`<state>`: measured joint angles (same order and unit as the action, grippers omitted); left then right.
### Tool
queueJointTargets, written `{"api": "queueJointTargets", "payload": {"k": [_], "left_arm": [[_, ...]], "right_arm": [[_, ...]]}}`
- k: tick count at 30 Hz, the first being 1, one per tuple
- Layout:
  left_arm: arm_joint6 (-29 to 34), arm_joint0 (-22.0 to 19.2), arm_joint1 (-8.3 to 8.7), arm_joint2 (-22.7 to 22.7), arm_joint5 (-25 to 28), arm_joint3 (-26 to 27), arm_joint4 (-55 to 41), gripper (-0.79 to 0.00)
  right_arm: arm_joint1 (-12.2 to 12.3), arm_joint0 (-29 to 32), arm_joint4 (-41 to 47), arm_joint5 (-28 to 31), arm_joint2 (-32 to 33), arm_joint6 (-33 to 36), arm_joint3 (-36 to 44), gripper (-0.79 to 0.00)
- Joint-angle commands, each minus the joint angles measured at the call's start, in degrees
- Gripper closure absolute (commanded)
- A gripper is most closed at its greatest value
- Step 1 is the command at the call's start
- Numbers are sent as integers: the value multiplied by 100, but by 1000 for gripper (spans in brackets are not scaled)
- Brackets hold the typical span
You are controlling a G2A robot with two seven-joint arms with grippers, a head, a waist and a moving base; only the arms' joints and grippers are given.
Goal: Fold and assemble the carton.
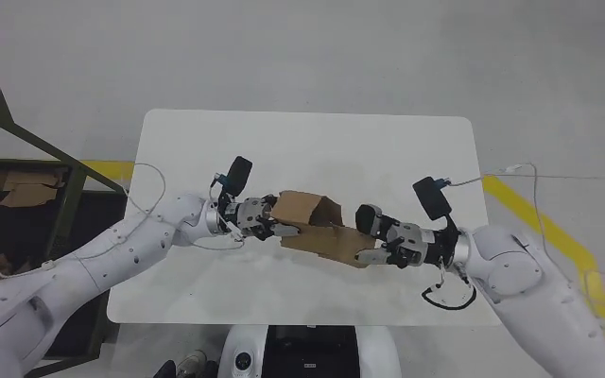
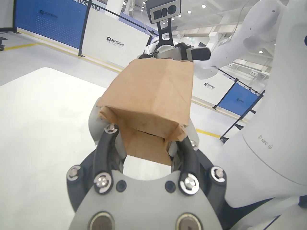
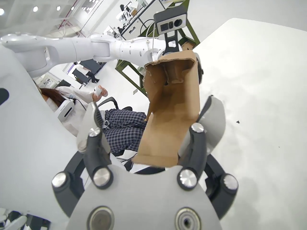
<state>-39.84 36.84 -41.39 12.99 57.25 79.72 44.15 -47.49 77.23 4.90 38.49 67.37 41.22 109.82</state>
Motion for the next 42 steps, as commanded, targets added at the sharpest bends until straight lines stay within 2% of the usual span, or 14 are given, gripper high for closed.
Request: {"api": "queueJointTargets", "payload": {"k": [1, 6, 9, 14, 15, 16, 18, 19, 20, 21, 23, 24, 32, 42], "left_arm": [[-251, 106, 27, 228, -595, 16, 683, -385], [-739, 425, 155, 546, -1803, 293, 1981, -385], [-945, 633, 244, 724, -2341, 497, 2443, -345], [-1125, 955, 359, 979, -2910, 722, 2865, -376], [-1143, 1007, 375, 1027, -2972, 748, 2919, -379], [-1144, 1058, 391, 1075, -3030, 771, 2956, -376], [-1130, 1143, 418, 1173, -3069, 812, 2987, -372], [-1107, 1178, 430, 1227, -3089, 813, 2988, -376], [-1084, 1212, 439, 1272, -3082, 828, 2991, -376], [-1068, 1236, 446, 1318, -3058, 839, 2995, -379], [-1057, 1283, 451, 1403, -3018, 848, 2991, -376], [-1043, 1300, 450, 1441, -3000, 847, 3003, -376], [-928, 1381, 370, 1669, -2800, 781, 3022, -388], [-891, 1461, 212, 1824, -2548, 811, 3133, -388]], "right_arm": [[12, 35, 197, -418, 29, 151, 56, -785], [31, 37, 563, -1057, 117, 463, 111, -785], [36, 54, 816, -1307, 161, 632, 117, -785], [45, 33, 1271, -1781, 193, 1087, 164, -785], [44, 28, 1410, -1839, 184, 1192, 157, -760], [45, 18, 1531, -1962, 178, 1318, 132, -702], [50, -18, 1654, -2084, 202, 1521, 126, -650], [52, -9, 1786, -2114, 182, 1709, 105, -557], [55, -19, 1840, -2114, 200, 1825, 77, -391], [57, 7, 1824, -2096, 192, 1893, 74, -369], [52, 62, 1800, -2058, 129, 1998, 95, -80], [47, 82, 1777, -2039, 87, 2030, 101, 0], [-35, -42, 1637, -2109, -359, 2205, 117, 0], [-361, -959, 1477, -2216, -1255, 1614, -478, 0]]}}
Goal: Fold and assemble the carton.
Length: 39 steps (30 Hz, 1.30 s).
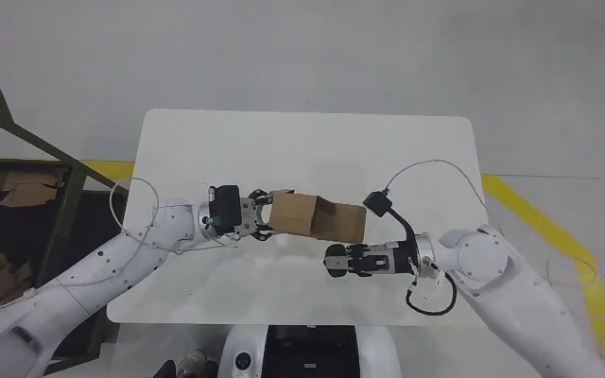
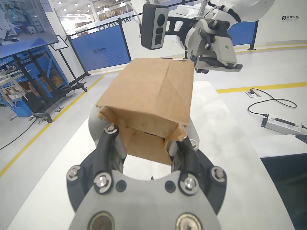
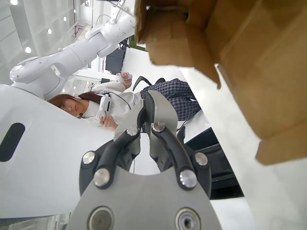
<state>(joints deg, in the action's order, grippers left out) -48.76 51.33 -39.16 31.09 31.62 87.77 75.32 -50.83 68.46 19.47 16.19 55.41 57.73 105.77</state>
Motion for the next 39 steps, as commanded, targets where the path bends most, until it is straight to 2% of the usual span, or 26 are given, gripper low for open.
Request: {"api": "queueJointTargets", "payload": {"k": [1, 6, 12, 27, 28, 29, 36, 39], "left_arm": [[7, 26, -25, 30, 27, 10, 33, -385], [2, 107, -87, 112, 150, 14, 87, -382], [-9, 208, -132, 229, 271, -13, 107, -376], [96, 407, -253, 542, 585, -60, 58, -382], [104, 416, -264, 559, 597, -64, 62, -382], [115, 425, -274, 573, 615, -68, 72, -382], [223, 482, -338, 670, 727, -87, 187, -382], [312, 501, -370, 680, 809, -77, 262, -382]], "right_arm": [[-57, -157, 16, 31, -112, -102, -149, 0], [-161, -366, -60, 94, -252, -393, -468, 0], [-176, -324, -96, 281, -133, -524, -552, 0], [-3, 471, -457, 568, 774, -816, -144, -3], [5, 518, -455, 553, 826, -824, -119, -68], [14, 559, -427, 541, 879, -811, -102, -89], [77, 748, -116, 515, 1287, -542, 19, -83], [100, 761, -20, 343, 1409, -325, 65, -163]]}}
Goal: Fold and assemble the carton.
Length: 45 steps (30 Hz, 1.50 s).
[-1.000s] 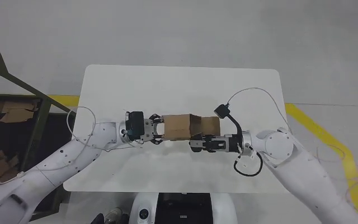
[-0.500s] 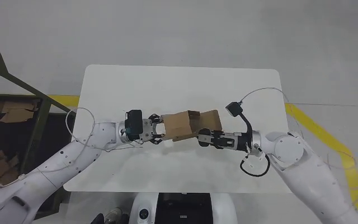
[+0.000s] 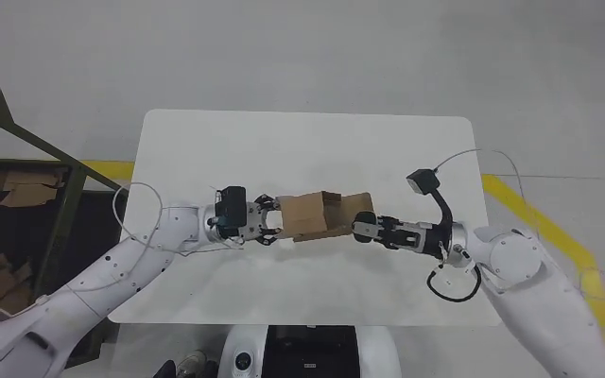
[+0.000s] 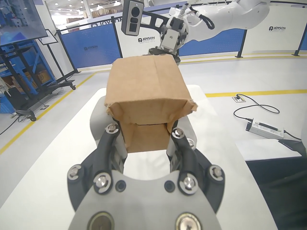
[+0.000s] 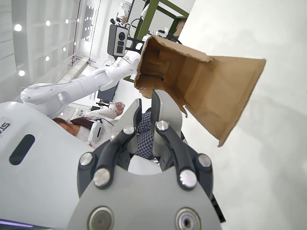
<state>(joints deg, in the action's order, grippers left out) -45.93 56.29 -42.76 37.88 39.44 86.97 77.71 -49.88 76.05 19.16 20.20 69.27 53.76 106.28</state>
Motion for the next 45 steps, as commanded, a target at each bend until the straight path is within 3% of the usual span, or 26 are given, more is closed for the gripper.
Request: {"api": "queueJointTargets", "payload": {"k": [1, 7, 21, 33, 36, 40, 43, 45], "left_arm": [[68, 8, -23, 0, 48, 11, 55, -382], [285, 13, -119, -32, 133, 35, 188, -385], [422, -20, -340, -83, 301, 82, 427, -385], [400, 29, -436, 59, 369, 27, 513, -388], [390, 55, -453, 98, 381, 20, 543, -388], [385, 84, -477, 136, 416, 36, 585, -397], [380, 97, -496, 164, 434, 43, 631, -474], [374, 107, -508, 184, 447, 36, 649, -727]], "right_arm": [[11, -13, 44, -140, 47, 160, 19, -185], [-7, -318, 227, -351, -5, 616, -28, -132], [-238, -1529, 335, -1184, -942, 1319, -736, -179], [-363, -1789, 528, -1183, -1281, 1533, -1013, -182], [-392, -1814, 612, -1143, -1347, 1572, -1093, -148], [-434, -1869, 730, -1098, -1439, 1661, -1203, -18], [-465, -1917, 844, -1053, -1497, 1752, -1282, 0], [-482, -1944, 917, -1018, -1520, 1810, -1344, 0]]}}
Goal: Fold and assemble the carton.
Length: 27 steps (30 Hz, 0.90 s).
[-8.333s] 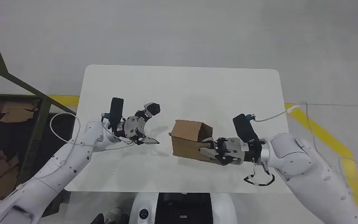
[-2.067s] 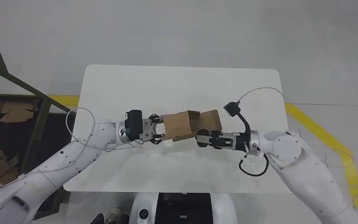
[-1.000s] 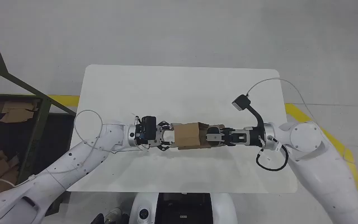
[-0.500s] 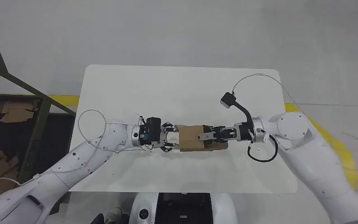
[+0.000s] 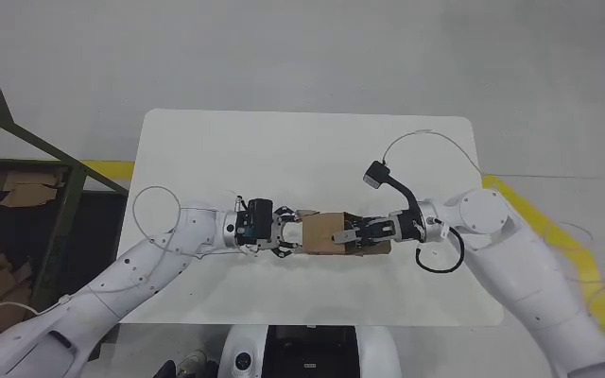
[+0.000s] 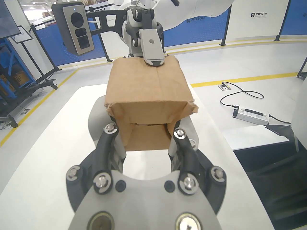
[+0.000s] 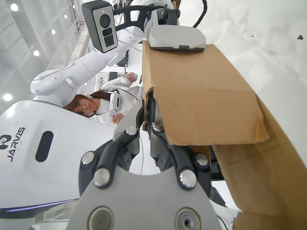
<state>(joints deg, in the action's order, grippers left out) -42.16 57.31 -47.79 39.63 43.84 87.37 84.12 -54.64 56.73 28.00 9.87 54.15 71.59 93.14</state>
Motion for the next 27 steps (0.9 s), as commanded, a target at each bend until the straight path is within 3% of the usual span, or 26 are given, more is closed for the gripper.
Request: {"api": "queueJointTargets", "payload": {"k": [1, 14, 19, 27], "left_arm": [[-7, 9, -10, 23, 16, -5, 15, -785], [-374, 477, 112, 580, -39, 300, -58, -785], [-390, 625, 139, 787, 29, 495, -283, -785], [283, 693, 91, 1002, 129, 350, -1166, -785]], "right_arm": [[-12, -24, 60, 29, -5, 40, -72, 0], [-75, 74, 502, 137, 139, -306, -501, 0], [-109, 105, 298, 143, 69, -489, -524, 0], [-172, 202, 28, 126, -99, -758, -484, 0]]}}
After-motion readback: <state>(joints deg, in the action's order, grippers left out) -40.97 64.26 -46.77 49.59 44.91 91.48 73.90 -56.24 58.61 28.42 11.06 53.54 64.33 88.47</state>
